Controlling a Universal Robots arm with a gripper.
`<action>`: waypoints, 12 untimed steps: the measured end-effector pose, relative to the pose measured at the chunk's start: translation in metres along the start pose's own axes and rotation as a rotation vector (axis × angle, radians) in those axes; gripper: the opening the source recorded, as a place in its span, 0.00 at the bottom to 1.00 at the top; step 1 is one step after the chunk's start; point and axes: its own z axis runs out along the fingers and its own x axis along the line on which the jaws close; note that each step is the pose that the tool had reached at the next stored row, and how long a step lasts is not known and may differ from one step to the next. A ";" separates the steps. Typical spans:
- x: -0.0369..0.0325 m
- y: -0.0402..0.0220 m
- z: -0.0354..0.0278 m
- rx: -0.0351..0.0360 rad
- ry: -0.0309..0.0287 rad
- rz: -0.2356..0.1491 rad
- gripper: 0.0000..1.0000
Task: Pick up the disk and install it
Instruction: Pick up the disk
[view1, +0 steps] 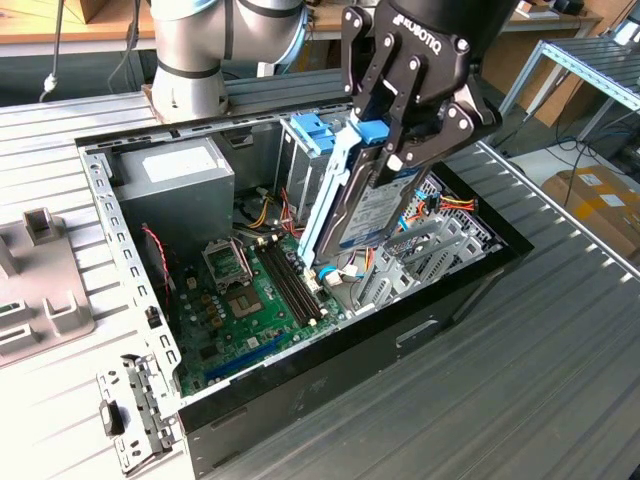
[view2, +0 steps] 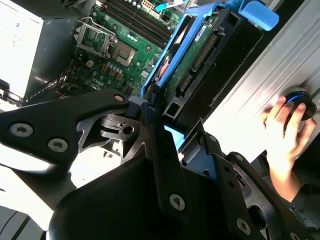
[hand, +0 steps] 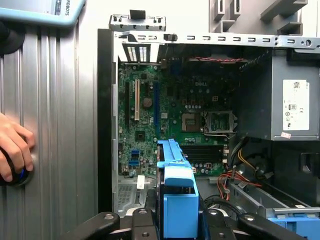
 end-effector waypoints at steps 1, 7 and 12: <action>0.0005 -0.0010 0.0000 -0.0001 0.0001 0.000 0.37; 0.0043 -0.0089 0.0005 -0.0002 0.0001 0.000 0.37; 0.0071 -0.0153 0.0009 -0.0003 0.0001 0.000 0.37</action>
